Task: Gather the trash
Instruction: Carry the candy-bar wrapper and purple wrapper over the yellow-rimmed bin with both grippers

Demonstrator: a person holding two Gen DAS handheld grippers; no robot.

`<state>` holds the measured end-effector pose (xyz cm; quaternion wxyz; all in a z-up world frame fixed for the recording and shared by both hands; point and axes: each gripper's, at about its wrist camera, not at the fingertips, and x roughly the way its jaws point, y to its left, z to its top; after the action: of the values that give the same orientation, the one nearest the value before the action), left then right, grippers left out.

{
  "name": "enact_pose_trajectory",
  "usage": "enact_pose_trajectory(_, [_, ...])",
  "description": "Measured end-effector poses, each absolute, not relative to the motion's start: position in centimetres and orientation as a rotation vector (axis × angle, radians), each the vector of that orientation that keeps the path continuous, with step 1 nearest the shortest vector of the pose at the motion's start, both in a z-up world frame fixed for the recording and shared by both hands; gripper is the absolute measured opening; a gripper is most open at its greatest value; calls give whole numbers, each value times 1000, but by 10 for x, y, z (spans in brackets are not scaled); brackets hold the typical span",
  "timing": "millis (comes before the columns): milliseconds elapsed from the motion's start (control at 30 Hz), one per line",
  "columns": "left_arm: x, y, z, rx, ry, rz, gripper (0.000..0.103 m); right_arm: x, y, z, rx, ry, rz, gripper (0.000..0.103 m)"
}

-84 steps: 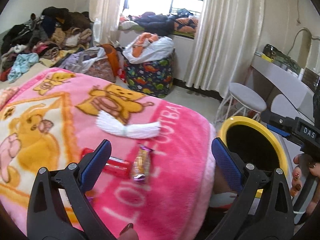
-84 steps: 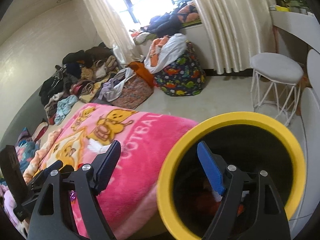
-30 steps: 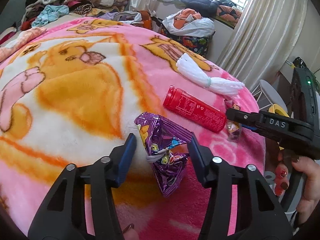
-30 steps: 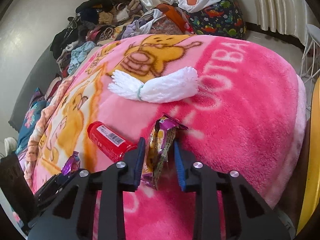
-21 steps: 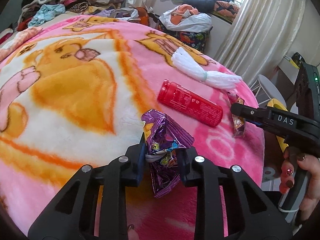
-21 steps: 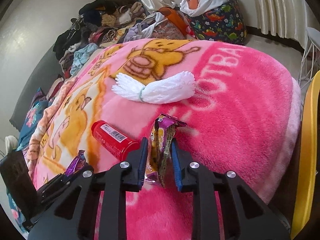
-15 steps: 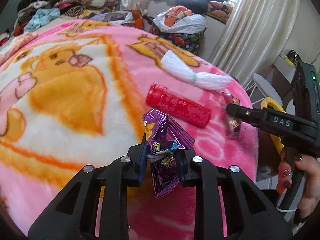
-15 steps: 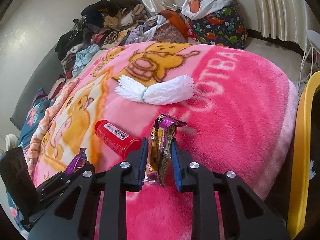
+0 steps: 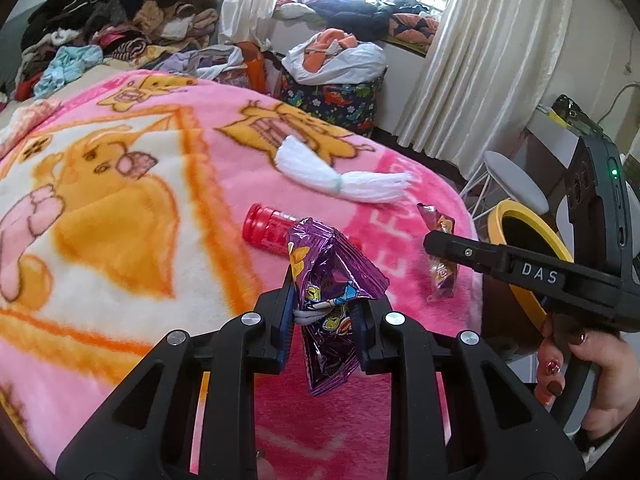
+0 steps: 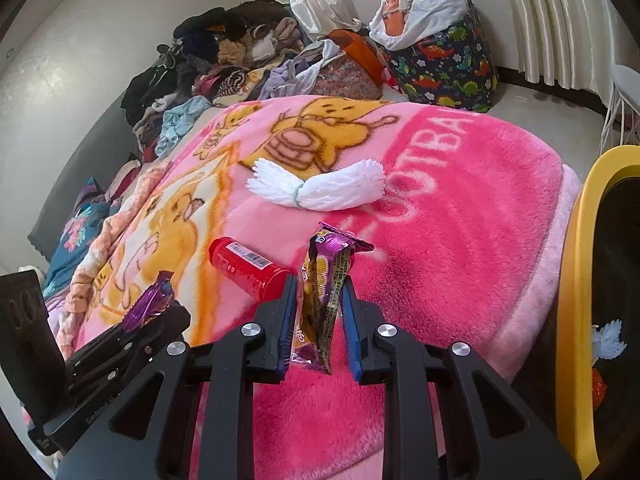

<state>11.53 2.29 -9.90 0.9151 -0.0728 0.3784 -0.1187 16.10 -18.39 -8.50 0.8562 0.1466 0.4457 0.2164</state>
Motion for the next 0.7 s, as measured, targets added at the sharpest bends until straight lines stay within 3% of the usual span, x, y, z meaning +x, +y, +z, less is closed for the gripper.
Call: enact_pose_trajectory(700, [107,-19,-72,-85,725,-292,18,144,-231,-52,355,842,421,21])
